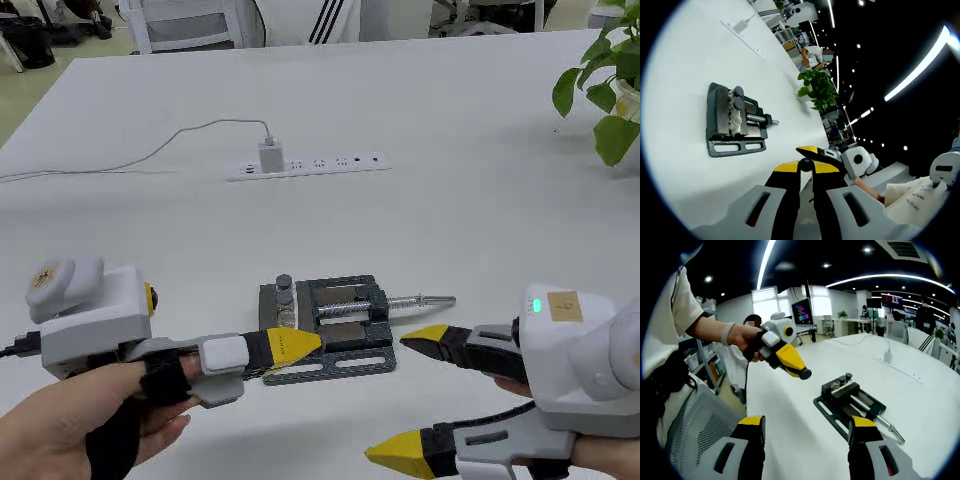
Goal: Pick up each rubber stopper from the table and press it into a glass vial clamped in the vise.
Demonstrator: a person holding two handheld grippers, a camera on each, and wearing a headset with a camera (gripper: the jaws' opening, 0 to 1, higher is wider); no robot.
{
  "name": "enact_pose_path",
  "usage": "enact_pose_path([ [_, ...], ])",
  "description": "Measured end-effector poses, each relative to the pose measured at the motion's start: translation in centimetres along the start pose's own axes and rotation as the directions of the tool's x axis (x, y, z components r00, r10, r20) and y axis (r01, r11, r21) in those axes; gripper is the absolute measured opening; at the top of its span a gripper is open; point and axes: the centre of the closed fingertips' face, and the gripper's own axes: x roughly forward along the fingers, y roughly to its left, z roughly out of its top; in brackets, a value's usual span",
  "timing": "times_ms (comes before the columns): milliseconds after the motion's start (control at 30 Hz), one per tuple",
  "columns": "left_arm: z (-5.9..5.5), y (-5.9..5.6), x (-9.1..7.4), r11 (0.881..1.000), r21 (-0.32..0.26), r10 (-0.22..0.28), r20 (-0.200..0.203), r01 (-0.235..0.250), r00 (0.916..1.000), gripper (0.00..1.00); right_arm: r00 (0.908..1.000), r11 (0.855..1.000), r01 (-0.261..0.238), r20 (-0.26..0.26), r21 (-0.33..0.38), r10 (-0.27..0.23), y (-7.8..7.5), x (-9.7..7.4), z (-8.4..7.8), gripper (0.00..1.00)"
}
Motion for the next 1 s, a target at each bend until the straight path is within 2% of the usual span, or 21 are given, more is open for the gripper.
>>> enact_pose_path([
  [100, -0.1, -0.8, 0.0, 0.996, -0.067, -0.053, 0.021, 0.055, 0.9984, 0.04, 0.9989, 0.999, 0.0, 0.047, -0.042, 0.002, 0.1, 0.1, 1.4, 0.59],
  [133, -0.3, -0.9, 0.0, 0.995, -0.064, -0.072, 0.014, 0.072, 0.9973, 0.04, 0.9985, 0.998, -0.002, 0.054, -0.055, 0.005, 0.2, 0.1, 1.7, 0.57],
  [167, -0.4, -1.2, 0.0, 0.992, -0.089, -0.087, 0.018, 0.088, 0.996, 0.04, 0.9976, 0.998, 0.002, 0.07, -0.07, 0.003, 0.2, 0.1, 2.2, 0.55],
  [333, -0.6, -2.0, 0.0, 0.98, -0.138, -0.143, 0.032, 0.146, 0.9892, 0.04, 0.9906, 0.996, -0.012, 0.135, -0.089, 0.024, 0.5, 0.0, 4.1, 0.45],
  [367, -0.6, -2.2, 0.0, 0.975, -0.152, -0.155, 0.035, 0.159, 0.9873, 0.04, 0.9888, 0.996, -0.014, 0.147, -0.086, 0.027, 0.6, -0.1, 4.4, 0.43],
  [400, -0.5, -2.6, -0.1, 0.965, -0.182, -0.184, 0.048, 0.19, 0.9818, 0.04, 0.985, 0.996, -0.027, 0.168, -0.083, 0.041, 0.8, -0.2, 4.9, 0.41],
  [433, -0.5, -2.9, -0.2, 0.96, -0.192, -0.2, 0.048, 0.206, 0.9785, 0.04, 0.9827, 0.996, -0.035, 0.179, -0.083, 0.049, 0.9, -0.3, 5.2, 0.39],
  [533, -0.8, -3.2, -0.2, 0.951, -0.209, -0.224, 0.043, 0.228, 0.9737, 0.04, 0.977, 0.995, -0.053, 0.201, -0.089, 0.07, 1.3, -0.6, 5.8, 0.31],
  [800, -1.1, -3.9, -0.5, 0.925, -0.257, -0.279, 0.042, 0.28, 0.9595, 0.04, 0.9662, 0.991, -0.085, 0.235, -0.099, 0.107, 2.1, -0.7, 6.8, 0.19],
  [867, -1.1, -4.0, -0.5, 0.923, -0.261, -0.282, 0.043, 0.284, 0.9583, 0.04, 0.9626, 0.99, -0.096, 0.244, -0.099, 0.118, 2.4, -0.7, 7.1, 0.17],
  [900, -1.3, -4.2, -0.5, 0.917, -0.269, -0.296, 0.035, 0.294, 0.9547, 0.04, 0.9605, 0.99, -0.103, 0.249, -0.098, 0.124, 2.5, -0.7, 7.2, 0.15],
  [1000, -1.5, -4.3, -0.5, 0.915, -0.271, -0.304, 0.029, 0.3, 0.9524, 0.04, 0.9594, 0.989, -0.109, 0.25, -0.1, 0.131, 2.6, -0.6, 7.3, 0.14],
])
